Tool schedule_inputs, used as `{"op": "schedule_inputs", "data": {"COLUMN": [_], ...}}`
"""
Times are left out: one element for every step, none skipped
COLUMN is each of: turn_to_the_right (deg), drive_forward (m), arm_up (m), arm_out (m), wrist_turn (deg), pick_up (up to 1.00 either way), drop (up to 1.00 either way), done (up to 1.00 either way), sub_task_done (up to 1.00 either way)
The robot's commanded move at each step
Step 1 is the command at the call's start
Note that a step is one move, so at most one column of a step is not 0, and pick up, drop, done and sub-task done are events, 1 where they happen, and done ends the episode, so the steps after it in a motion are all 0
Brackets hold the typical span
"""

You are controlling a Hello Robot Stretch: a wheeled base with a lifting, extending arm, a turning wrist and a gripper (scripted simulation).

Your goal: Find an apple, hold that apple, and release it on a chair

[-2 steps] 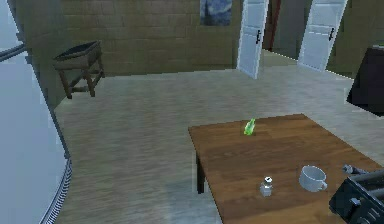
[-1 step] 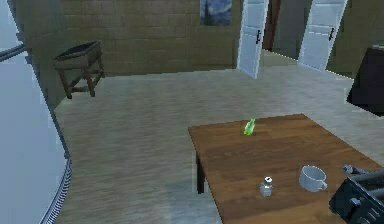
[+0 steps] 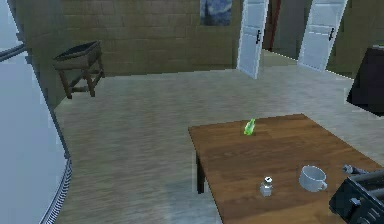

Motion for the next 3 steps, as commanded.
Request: {"op": "schedule_inputs", "data": {"turn_to_the_right": [0.0,0.0,0.0], "drive_forward": [0.00,0.00,0.00], "arm_up": [0.00,0.00,0.00], "arm_out": [0.00,0.00,0.00], "wrist_turn": [-45.0,-45.0,-12.0], "pick_up": [0.00,0.00,0.00], "drop": [0.00,0.00,0.00], "done": [0.00,0.00,0.00], "sub_task_done": [0.00,0.00,0.00]}}
